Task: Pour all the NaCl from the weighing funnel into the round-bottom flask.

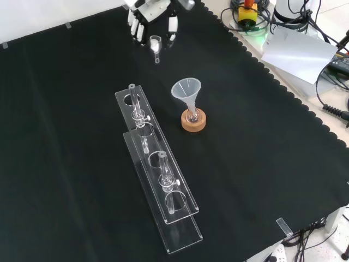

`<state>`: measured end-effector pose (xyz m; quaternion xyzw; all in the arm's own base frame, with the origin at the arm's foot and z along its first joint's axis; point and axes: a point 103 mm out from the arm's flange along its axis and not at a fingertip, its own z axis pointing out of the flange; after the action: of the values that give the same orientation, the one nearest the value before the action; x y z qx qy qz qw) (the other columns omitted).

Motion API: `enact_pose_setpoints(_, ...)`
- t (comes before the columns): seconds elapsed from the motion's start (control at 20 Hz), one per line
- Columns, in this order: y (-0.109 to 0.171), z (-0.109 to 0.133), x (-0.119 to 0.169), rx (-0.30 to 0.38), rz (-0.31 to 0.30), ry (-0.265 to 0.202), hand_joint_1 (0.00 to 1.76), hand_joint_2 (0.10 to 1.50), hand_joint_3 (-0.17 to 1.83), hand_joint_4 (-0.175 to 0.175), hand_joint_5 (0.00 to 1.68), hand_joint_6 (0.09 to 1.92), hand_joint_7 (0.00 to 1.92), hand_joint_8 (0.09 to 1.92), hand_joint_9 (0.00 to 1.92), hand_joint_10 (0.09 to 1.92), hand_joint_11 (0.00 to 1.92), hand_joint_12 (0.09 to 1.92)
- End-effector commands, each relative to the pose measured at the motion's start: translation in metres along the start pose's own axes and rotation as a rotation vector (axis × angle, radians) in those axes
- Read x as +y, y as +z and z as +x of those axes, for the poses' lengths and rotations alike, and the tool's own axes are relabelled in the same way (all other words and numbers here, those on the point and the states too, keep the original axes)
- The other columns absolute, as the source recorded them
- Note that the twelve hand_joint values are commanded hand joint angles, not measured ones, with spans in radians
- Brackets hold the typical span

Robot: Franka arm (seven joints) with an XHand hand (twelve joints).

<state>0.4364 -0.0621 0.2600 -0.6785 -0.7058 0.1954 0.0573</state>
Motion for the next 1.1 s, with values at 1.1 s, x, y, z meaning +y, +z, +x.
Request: enact_pose_setpoints(1.1,-0.006,0.063,-0.013,-0.178,0.074,-0.116,1.11,0.63,0.80,0.175,1.17,0.92,0.82,0.59,1.12,0.27,0.94,0.98)
